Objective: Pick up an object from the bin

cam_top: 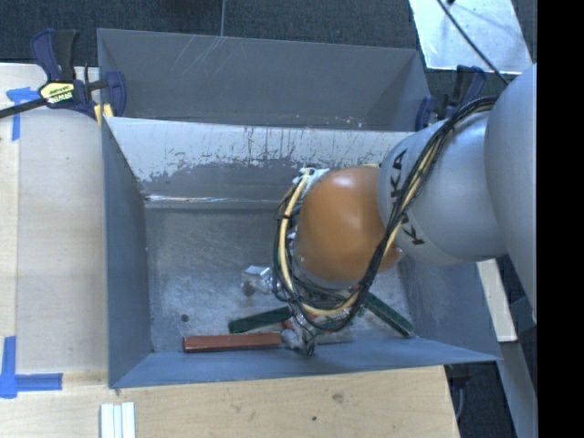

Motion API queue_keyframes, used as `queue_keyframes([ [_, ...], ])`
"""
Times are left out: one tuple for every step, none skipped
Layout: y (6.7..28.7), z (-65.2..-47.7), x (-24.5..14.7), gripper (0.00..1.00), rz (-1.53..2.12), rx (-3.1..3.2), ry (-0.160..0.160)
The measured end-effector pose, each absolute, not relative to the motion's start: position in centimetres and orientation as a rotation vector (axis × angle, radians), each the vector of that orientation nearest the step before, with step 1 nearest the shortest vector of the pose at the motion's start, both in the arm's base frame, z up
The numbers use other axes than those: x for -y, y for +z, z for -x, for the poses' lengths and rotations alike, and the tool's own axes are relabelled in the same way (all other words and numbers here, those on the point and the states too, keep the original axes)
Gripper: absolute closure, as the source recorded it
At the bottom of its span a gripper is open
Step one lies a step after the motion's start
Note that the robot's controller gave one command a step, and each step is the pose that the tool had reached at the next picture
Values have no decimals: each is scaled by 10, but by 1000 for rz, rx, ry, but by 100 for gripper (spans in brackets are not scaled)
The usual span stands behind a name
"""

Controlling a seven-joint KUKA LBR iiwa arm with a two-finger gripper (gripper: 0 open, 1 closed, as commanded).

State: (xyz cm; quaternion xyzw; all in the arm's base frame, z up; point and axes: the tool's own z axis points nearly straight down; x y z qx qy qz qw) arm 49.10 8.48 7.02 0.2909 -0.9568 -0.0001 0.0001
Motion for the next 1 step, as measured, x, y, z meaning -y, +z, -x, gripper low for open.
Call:
queue_keyframes([
  [71, -493, -85, 100, -912, 3013, -1],
])
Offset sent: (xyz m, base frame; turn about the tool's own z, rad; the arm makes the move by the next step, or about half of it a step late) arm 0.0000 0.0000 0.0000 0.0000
